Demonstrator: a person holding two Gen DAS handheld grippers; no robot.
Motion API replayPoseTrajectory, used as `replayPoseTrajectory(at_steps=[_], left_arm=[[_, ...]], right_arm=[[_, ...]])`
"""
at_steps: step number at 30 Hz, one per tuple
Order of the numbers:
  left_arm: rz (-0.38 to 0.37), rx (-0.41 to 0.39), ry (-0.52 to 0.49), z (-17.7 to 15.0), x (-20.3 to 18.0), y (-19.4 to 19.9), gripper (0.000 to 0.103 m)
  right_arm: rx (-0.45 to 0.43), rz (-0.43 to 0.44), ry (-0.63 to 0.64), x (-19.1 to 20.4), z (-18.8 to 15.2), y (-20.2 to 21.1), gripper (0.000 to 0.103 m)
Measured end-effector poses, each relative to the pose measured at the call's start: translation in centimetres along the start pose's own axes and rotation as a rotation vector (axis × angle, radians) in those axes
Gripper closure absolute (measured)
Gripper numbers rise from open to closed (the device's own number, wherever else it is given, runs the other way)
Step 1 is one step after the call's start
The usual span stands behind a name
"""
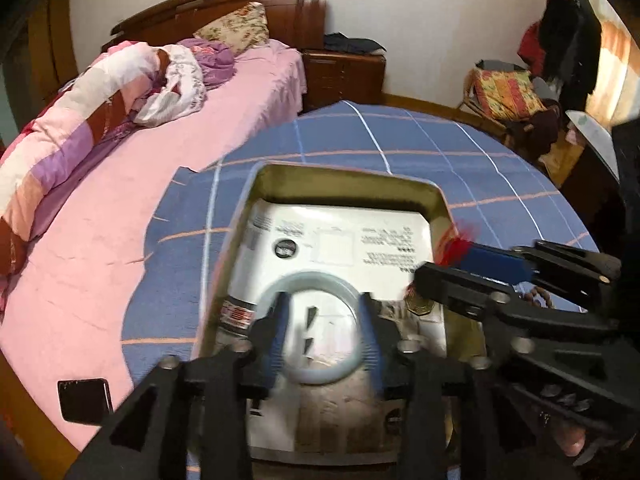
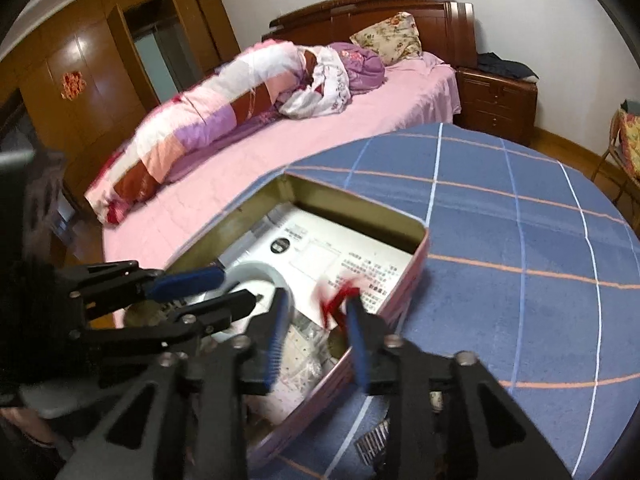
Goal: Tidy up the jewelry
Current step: 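Carry the bangle into the tin with the left tool while the right tool drops the red string there, then grasp the green jade bangle with the left tool while the right tool grasps the brown wooden bead strand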
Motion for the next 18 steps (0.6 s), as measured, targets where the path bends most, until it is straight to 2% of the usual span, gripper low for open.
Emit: replayPoseTrajectory(at_steps=[1, 2, 3, 4, 5, 10, 13, 18], left_arm=[[0.004, -0.009, 0.007, 0.2, 0.3, 0.2, 0.045], [0.005, -0.023, 0.016, 0.3, 0.5, 0.7, 0.037], [-0.002, -0.034, 0.016, 0.4, 0.6, 1.0, 0.035], [-0.01, -0.045, 0.013, 0.5, 0.5, 1.4, 0.034], [-0.01, -0.049, 0.005, 0.5, 0.3, 1.7, 0.034], [-0.011, -0.063, -0.011, 0.6, -0.9, 2.5, 0.034], [0.014, -0.082, -0.053, 0.2, -2.3, 3.3, 0.034], [-0.008, -0.095, -0.113, -1.3, -5.5, 4.3, 0.034]], right_arm=[[-0.008, 0.001, -0.004, -0.1, 0.2, 0.3, 0.06], [-0.017, -0.004, -0.009, -0.3, 0.3, 0.9, 0.051], [-0.027, -0.014, -0.009, -0.6, 0.3, 1.6, 0.043], [-0.039, -0.022, -0.007, -0.9, 0.3, 2.1, 0.03], [-0.057, -0.039, -0.004, -1.4, 0.0, 3.1, 0.027], [-0.071, -0.085, -0.067, -4.5, -1.7, 6.2, 0.027], [-0.069, -0.141, -0.095, -6.5, -4.0, 8.3, 0.027], [-0.042, -0.208, -0.095, -7.7, -8.5, 10.5, 0.027]])
Point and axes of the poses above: each gripper's, at about its wrist camera, not at the fingertips, and y roughly against the way its jaws point, x to its left, z to its top, the point moved 9 cm from there along -y, roughly the way its jaws point, and after that the axes turned 6 degrees about x, right-handed, at the moved point
